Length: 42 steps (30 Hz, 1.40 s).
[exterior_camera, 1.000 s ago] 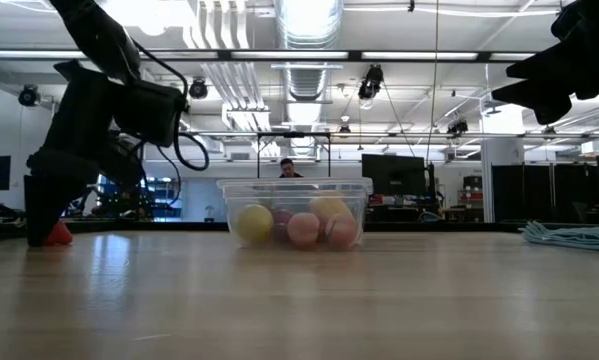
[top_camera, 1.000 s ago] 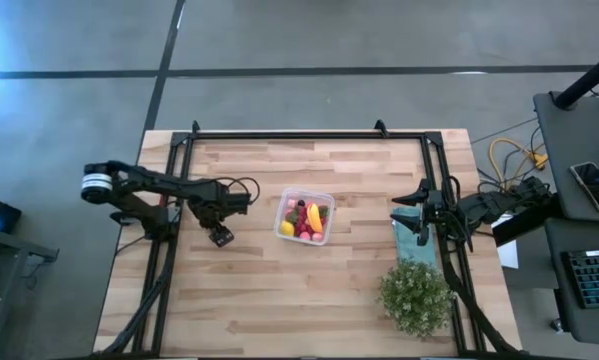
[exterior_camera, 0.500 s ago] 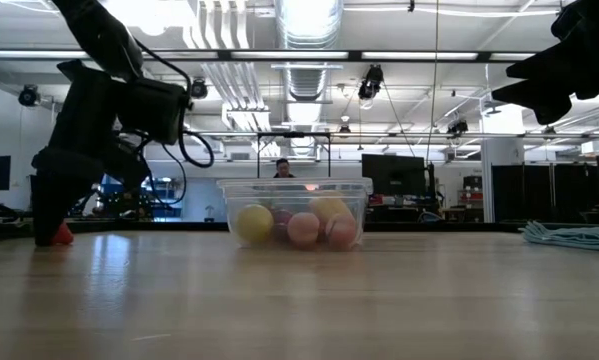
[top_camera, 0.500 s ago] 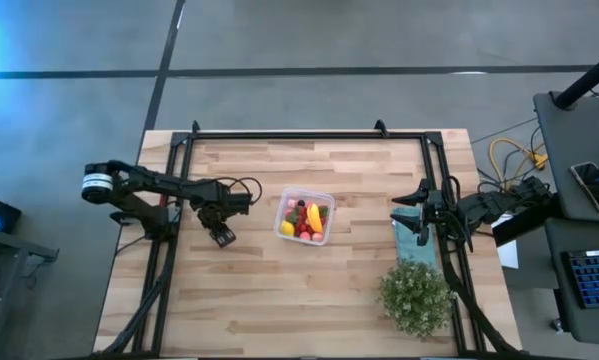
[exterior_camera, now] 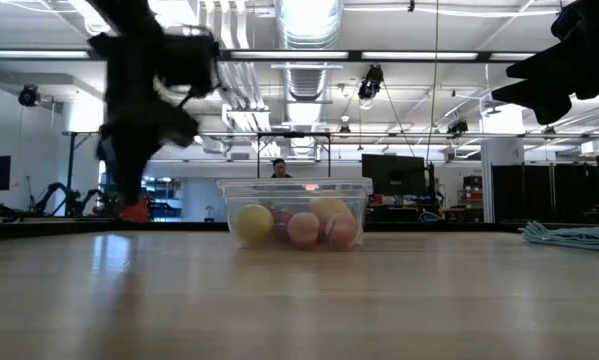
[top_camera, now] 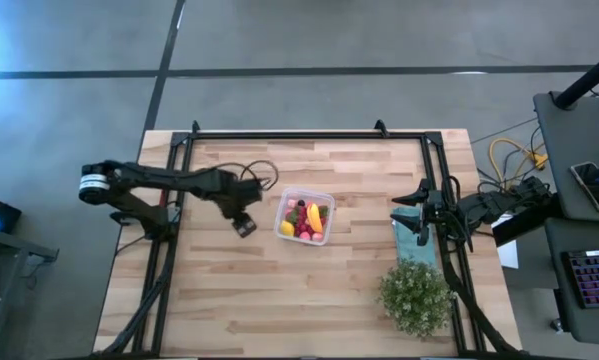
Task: Pick and placing Produce into tupperware
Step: Put the strawberry into the transparent bin
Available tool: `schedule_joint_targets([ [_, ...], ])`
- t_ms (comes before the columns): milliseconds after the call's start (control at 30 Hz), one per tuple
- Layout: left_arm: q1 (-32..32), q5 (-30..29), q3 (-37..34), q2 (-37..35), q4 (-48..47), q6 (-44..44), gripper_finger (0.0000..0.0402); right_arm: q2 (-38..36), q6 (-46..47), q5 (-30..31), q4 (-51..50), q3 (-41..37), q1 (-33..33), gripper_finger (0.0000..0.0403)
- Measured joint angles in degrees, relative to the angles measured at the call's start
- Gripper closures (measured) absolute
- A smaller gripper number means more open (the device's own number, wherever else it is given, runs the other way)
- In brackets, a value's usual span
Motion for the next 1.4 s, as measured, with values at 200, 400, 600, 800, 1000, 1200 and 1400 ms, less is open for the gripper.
schedule_joint_targets([
  [200, 0.0, 0.5, 9.4, -0.1, 11.8, 2.9, 0.0257, 0.0, 0.0, 0.0, 0.0, 0.0, 0.0, 0.017],
  [400, 0.0, 1.4, 16.4, 3.0, 18.1, 5.0, 0.0273, 0.0, 0.0, 0.0, 0.0, 0.0, 0.0, 0.017],
  [600, -0.1, -4.4, 17.7, 6.9, 4.9, 14.0, 0.0277, 0.0, 0.0, 0.0, 0.0, 0.0, 0.0, 0.017],
  [800, -1.3, -5.9, 17.0, 9.0, -2.4, 23.2, 0.0252, 0.0, 0.0, 0.0, 0.0, 0.0, 0.0, 0.017],
  [1000, -4.6, -6.0, 16.9, 8.9, -1.4, 40.4, 0.021, 0.0, 0.0, 0.0, 0.0, 0.0, 0.0, 0.017],
  [1200, -4.7, -9.6, 16.9, 11.7, 0.8, 48.0, 0.018, 0.0, 0.0, 0.0, 0.0, 0.0, 0.0, 0.017],
  [1400, -4.6, -10.5, 16.9, 16.2, 2.1, 50.7, 0.0175, 0.0, 0.0, 0.0, 0.0, 0.0, 0.0, 0.017],
])
